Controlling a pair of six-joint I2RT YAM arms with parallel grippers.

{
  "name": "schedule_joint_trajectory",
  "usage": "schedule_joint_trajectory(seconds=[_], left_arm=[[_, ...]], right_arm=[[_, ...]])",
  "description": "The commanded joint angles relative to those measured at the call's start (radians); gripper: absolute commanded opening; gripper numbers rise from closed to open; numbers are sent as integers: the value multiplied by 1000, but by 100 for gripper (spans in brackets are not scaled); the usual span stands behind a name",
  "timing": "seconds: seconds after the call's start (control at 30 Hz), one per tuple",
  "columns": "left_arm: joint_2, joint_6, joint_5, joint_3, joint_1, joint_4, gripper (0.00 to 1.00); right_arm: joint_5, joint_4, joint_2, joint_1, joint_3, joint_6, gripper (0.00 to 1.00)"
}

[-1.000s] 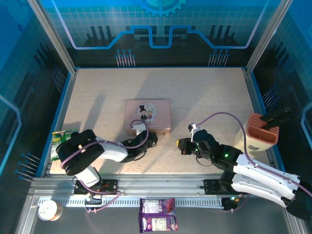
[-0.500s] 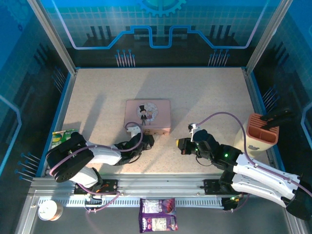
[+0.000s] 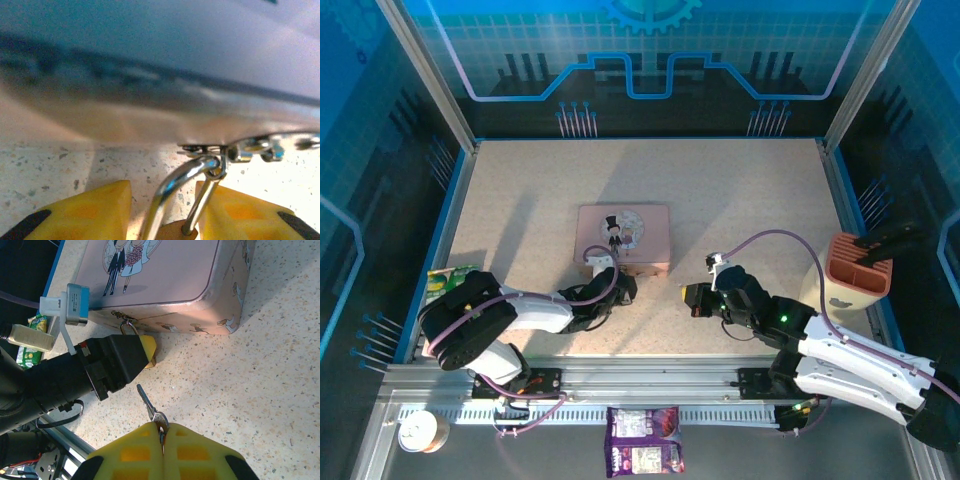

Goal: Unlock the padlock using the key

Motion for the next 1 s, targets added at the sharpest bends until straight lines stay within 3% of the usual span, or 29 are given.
schedule_joint_trajectory(seconds=[0.0, 0.67, 0.97], left_arm=[[-16, 13, 10, -2, 5, -26, 36], [-120, 26, 31, 19, 4, -129, 14], [-100, -32, 140, 130, 5, -126, 6]], right_arm=[[-4, 20, 5, -3, -8, 15, 0], [-18, 30, 25, -11, 3, 18, 0], [-120, 87, 4, -88, -47, 73, 0]])
